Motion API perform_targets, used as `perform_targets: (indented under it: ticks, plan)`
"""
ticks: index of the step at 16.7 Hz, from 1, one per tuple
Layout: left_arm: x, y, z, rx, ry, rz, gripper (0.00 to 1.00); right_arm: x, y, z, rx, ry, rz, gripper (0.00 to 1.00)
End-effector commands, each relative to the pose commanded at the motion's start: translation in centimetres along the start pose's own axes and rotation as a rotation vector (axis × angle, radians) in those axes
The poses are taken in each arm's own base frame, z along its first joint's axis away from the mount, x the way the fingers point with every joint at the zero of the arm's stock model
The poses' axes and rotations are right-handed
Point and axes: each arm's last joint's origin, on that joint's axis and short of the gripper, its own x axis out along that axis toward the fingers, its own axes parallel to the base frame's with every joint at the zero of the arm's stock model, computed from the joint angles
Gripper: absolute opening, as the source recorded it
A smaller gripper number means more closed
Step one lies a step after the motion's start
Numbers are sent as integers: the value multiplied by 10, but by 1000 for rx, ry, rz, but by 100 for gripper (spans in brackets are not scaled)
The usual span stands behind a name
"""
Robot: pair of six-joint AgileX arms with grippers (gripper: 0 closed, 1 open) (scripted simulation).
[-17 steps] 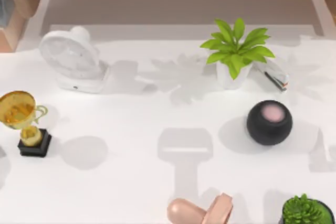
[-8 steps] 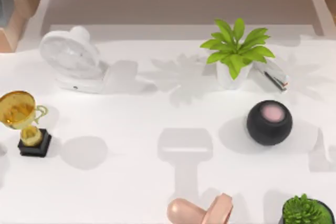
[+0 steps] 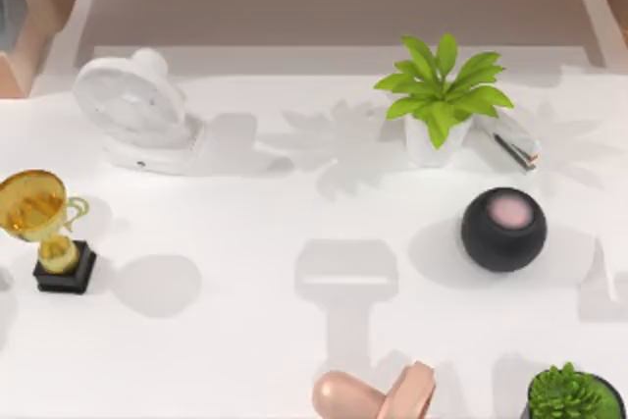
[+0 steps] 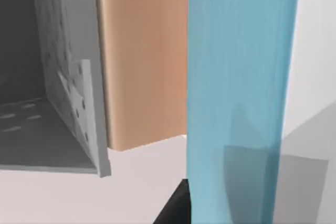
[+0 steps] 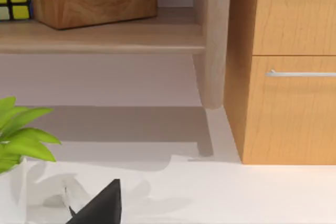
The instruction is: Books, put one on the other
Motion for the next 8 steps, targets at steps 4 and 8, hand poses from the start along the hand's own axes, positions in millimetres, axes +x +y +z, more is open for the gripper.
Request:
perform_targets:
  ticks: [4,8]
  plan:
    - [0,0,0,0,0,0,100,0,0,0,0,0,0,100]
    - [0,0,0,0,0,0,100,0,0,0,0,0,0,100]
